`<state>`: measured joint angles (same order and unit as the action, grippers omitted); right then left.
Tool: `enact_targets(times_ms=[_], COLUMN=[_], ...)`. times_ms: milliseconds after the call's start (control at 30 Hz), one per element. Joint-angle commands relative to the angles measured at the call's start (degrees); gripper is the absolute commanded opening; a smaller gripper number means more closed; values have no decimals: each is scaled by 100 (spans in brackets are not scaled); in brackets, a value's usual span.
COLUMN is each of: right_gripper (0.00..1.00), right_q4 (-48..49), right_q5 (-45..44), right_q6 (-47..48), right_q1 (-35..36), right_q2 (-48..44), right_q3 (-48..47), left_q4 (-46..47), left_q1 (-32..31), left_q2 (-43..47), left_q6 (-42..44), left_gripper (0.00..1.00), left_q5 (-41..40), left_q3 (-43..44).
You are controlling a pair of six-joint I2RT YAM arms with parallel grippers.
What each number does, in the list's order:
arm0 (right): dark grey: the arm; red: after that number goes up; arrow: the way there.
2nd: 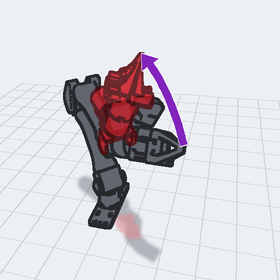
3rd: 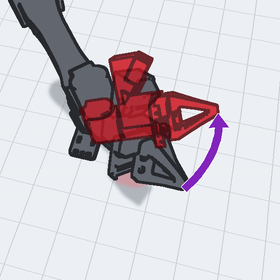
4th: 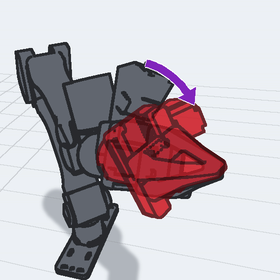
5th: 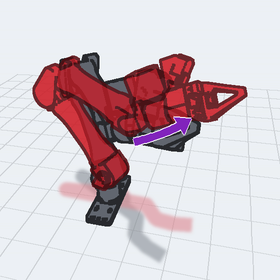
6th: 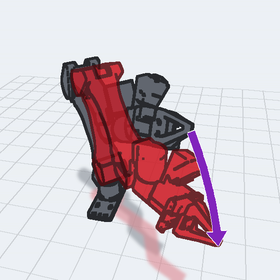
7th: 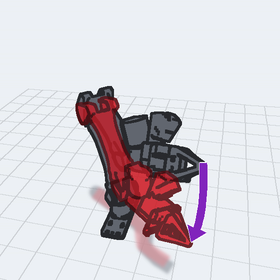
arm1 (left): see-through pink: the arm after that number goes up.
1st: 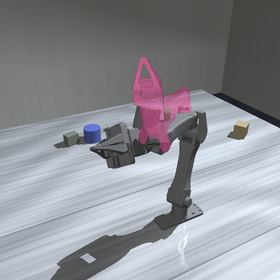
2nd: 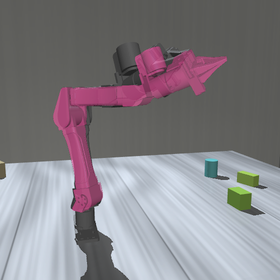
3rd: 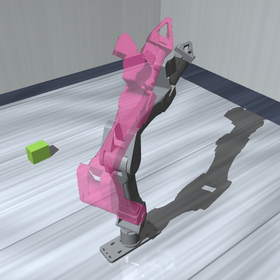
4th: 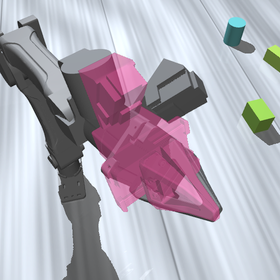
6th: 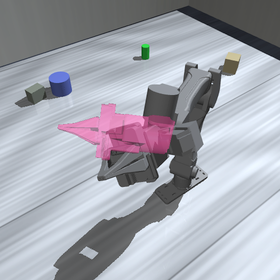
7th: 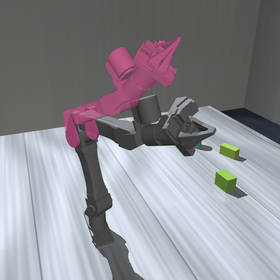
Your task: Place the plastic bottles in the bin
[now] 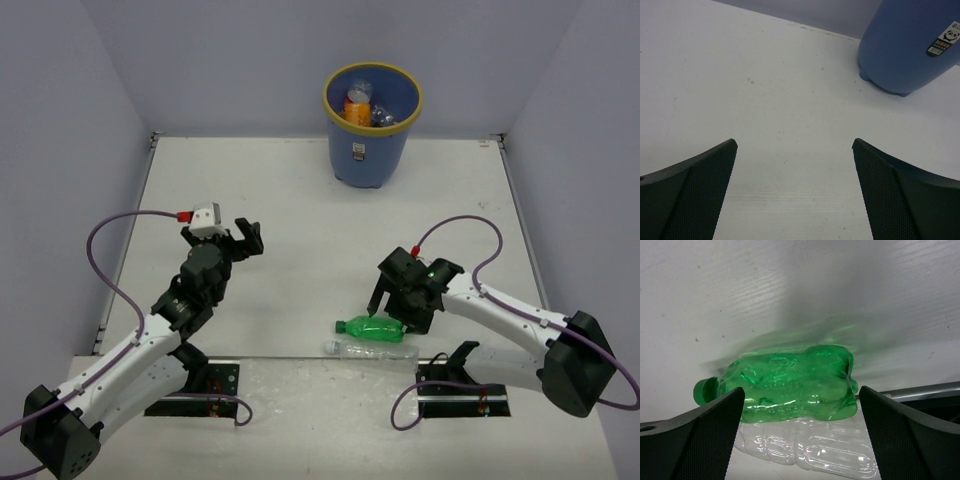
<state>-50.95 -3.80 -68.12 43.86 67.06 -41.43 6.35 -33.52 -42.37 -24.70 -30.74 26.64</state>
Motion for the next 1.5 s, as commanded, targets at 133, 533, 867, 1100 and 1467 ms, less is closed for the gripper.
enact_targets(times_ms=[133,533,867,1100,1467], right_gripper=[99,99,99,99,99], right_q4=[-385,-731,291,528,832], right_q5=[-218,-178,247,161,-565], right_q6=[185,-119,-541,-666,-1064], right_q1=[240,522,799,799,791], right_q2=[-214,-375,27,475,829], right_q3=[-387,-730,-460,-419,-357], left_q4=[305,314,323,279,260], left_q1=[6,6,12,6,12], left_q2=[-25,-84,-34,11,54], left_q6=[-26,-20,-44,-59,-70], left_gripper=[100,100,100,100,100], left_q5=[-119,-142,-169,-228,-250], left_q3=[-12,-18,-46,-53,-69])
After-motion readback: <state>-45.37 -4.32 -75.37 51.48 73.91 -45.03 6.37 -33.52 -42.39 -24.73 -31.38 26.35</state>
